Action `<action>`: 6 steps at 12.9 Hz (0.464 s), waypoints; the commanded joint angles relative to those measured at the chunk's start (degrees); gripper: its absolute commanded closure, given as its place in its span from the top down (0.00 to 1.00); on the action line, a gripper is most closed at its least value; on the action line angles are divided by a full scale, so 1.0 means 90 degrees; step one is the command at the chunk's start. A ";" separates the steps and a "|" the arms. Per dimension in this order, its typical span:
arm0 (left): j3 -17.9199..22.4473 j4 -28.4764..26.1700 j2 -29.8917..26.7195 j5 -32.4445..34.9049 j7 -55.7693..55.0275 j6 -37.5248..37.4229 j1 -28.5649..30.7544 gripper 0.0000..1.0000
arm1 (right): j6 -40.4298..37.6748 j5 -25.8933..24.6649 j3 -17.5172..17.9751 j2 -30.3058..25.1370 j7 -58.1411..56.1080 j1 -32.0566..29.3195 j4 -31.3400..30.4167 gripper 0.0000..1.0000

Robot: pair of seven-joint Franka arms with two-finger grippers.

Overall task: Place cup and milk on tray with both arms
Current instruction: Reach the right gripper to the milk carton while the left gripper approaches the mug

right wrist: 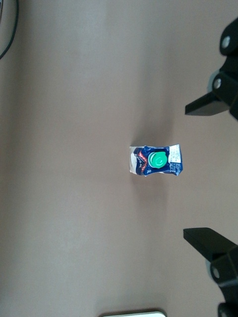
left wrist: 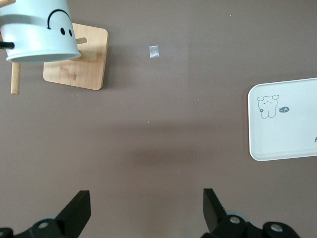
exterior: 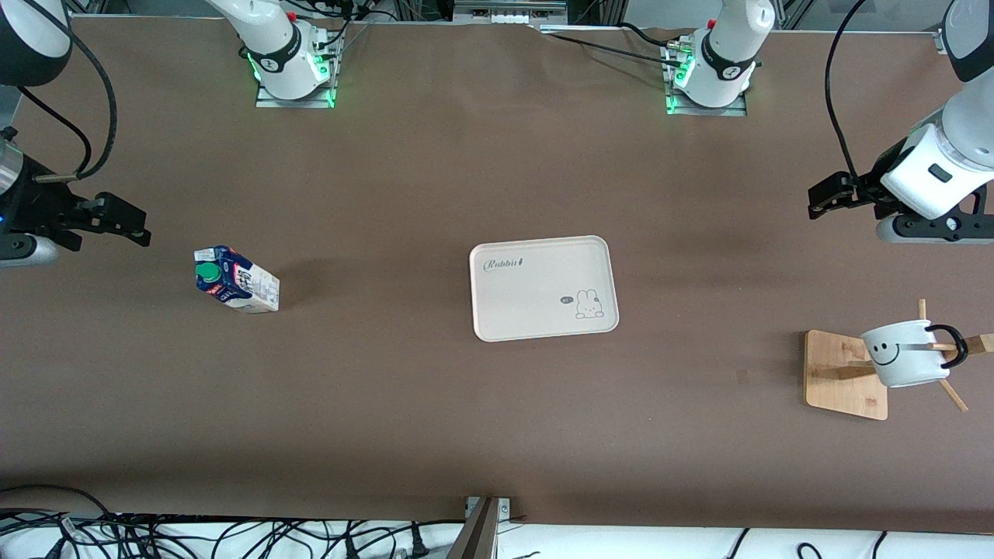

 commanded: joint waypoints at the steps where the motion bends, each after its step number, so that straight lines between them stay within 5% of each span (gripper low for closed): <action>1: 0.0019 0.0597 0.0433 0.0055 0.0033 -0.0296 -0.0053 1.00 | -0.0063 -0.0076 -0.0002 0.0006 -0.0004 -0.0029 0.0084 1.00; 6: 0.0039 0.0560 0.0581 0.0580 0.1065 0.0344 0.0045 1.00 | -0.0210 -0.0134 0.0008 0.0513 -0.0092 0.0039 -0.0267 1.00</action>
